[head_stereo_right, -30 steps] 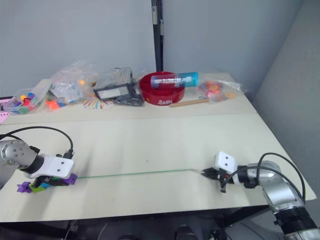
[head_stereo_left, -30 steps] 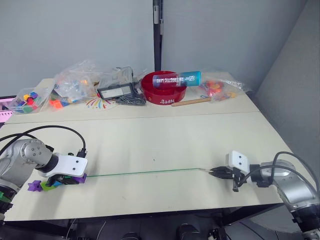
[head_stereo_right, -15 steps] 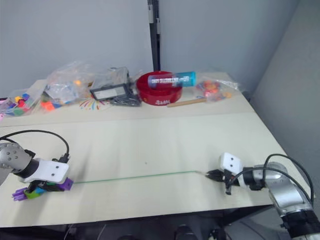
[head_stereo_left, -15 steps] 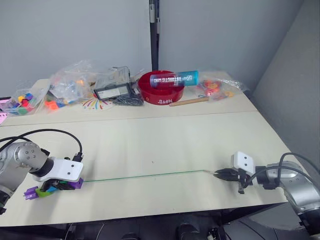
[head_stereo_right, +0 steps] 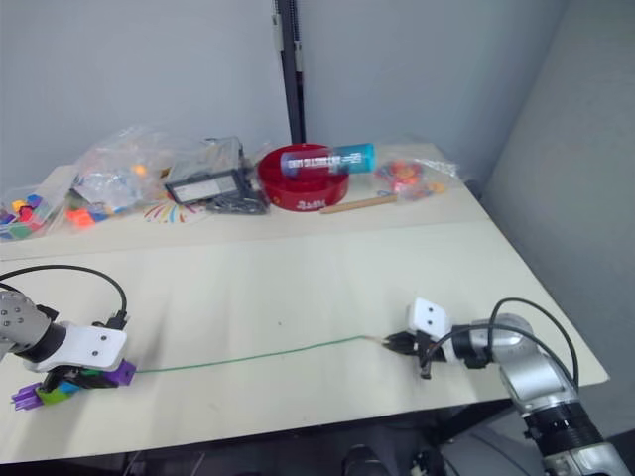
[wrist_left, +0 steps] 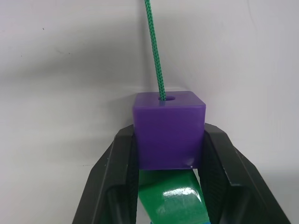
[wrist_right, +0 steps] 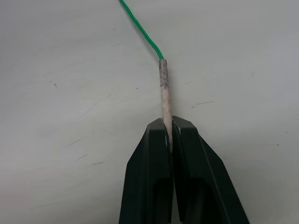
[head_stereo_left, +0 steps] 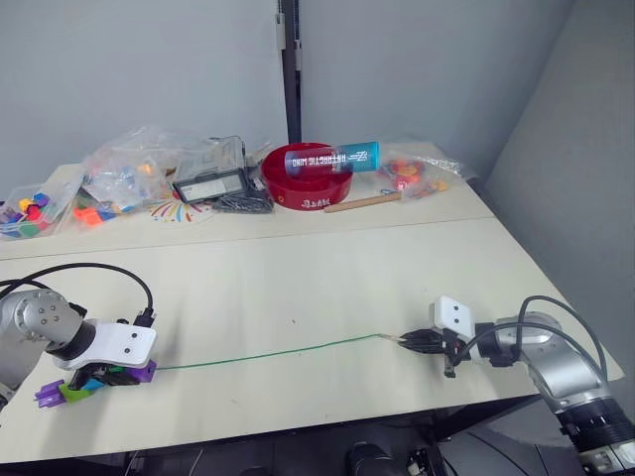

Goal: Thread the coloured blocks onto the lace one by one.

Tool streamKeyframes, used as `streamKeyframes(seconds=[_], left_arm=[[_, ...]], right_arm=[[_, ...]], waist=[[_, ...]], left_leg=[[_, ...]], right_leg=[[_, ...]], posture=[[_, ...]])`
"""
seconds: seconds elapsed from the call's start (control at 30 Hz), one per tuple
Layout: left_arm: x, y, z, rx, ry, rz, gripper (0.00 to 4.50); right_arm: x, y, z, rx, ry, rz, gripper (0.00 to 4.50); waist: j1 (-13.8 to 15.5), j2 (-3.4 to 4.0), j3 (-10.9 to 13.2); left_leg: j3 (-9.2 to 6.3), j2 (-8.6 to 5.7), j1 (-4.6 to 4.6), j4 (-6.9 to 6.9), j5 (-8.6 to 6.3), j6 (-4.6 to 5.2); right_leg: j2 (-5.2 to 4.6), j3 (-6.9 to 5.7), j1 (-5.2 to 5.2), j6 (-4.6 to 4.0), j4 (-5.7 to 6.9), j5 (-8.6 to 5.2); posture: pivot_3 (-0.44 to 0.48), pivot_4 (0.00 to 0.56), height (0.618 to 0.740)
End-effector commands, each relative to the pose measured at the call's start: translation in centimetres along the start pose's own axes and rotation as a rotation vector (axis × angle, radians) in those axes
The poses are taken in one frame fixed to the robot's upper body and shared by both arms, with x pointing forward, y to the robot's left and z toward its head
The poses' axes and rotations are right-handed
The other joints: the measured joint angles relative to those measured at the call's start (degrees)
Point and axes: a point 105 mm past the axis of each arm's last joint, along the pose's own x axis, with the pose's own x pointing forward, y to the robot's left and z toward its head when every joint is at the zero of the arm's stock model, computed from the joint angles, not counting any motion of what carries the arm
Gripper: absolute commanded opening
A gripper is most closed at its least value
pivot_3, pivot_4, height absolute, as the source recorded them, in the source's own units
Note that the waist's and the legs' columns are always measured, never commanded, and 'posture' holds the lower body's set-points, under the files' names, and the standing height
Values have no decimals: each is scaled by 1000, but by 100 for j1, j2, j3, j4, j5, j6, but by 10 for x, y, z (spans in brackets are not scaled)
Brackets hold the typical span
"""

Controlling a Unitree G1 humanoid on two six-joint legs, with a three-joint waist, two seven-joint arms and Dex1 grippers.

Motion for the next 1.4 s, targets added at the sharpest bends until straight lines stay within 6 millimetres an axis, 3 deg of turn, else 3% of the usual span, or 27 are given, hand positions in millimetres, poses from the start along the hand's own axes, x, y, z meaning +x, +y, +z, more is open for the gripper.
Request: streamKeyframes(seconds=[0.03, 0.2, 0.33, 0.43, 0.5, 0.57, 0.73, 1.03, 1.17, 1.4], left_arm=[[14, -10, 10, 16, -53, -54, 2890], [4, -1, 19, 19, -111, 9, 4498], [-22, 9, 26, -15, -193, 109, 4500], [-47, 9, 34, -100, -330, 176, 4500], [-58, -4, 24, -147, -346, 191, 4500], [-66, -15, 17, -206, -381, 228, 4500], [-87, -21, 0, -450, -592, 470, 4500], [-84, -72, -59, -821, -643, 789, 4500], [-71, -86, -62, -846, -632, 780, 4500], [-56, -89, -64, -862, -621, 757, 4500]], right_arm=[[14, 15, -27, 77, 86, 51, 1366], [7, 11, -10, 78, 41, 57, 3052], [-7, 13, 19, 73, -34, 73, 4403], [-16, 21, 39, 80, -94, 98, 4461], [-22, 25, 51, 93, -141, 89, 4461], [-27, 27, 58, 114, -180, 64, 4461], [-43, 21, 60, 196, -263, -95, 4461], [-71, 24, 12, 375, -259, -355, 4461], [-81, 30, -5, 417, -254, -395, 4461], [-94, 31, -30, 441, -214, -459, 4461]], waist=[[-1, 0, 0], [11, -2, 2], [27, -13, 9], [32, -27, 16], [23, -24, 19], [15, -19, 21], [138, -27, 28], [191, -48, 29], [191, -51, 31], [174, -67, 32]], left_leg=[[1, 0, 9, 0, 0, 0], [3, 3, 32, -5, -6, 7], [1, 3, -10, -3, -8, 11], [-12, 3, -124, 11, -7, 9], [-18, 3, -169, 26, -7, 10], [-18, 3, -181, 23, -8, 11], [-20, 0, -179, 10, -12, 14], [-16, 0, -166, 11, -10, 9], [-16, 0, -125, 11, -6, 2], [-12, 1, -112, 11, 11, -27]], right_leg=[[0, 1, 7, 0, 0, 0], [1, 2, 33, 4, -4, -11], [0, -2, -39, -37, 1, 12], [-2, -15, -159, -42, 27, 21], [-6, -24, -215, -46, 57, 27], [-6, -23, -232, -48, 56, 28], [-15, -38, -221, -48, 38, 28], [-17, -36, -198, -47, 12, 28], [-17, -36, -144, -44, -2, 28], [-13, -29, -123, -2, -1, 9]], posture=[[0, 150, 740], [0, 150, 740], [0, 150, 740], [0, 150, 740], [0, 150, 740], [0, 150, 740], [0, 150, 740], [0, 150, 740], [0, 150, 740], [0, 150, 740]])
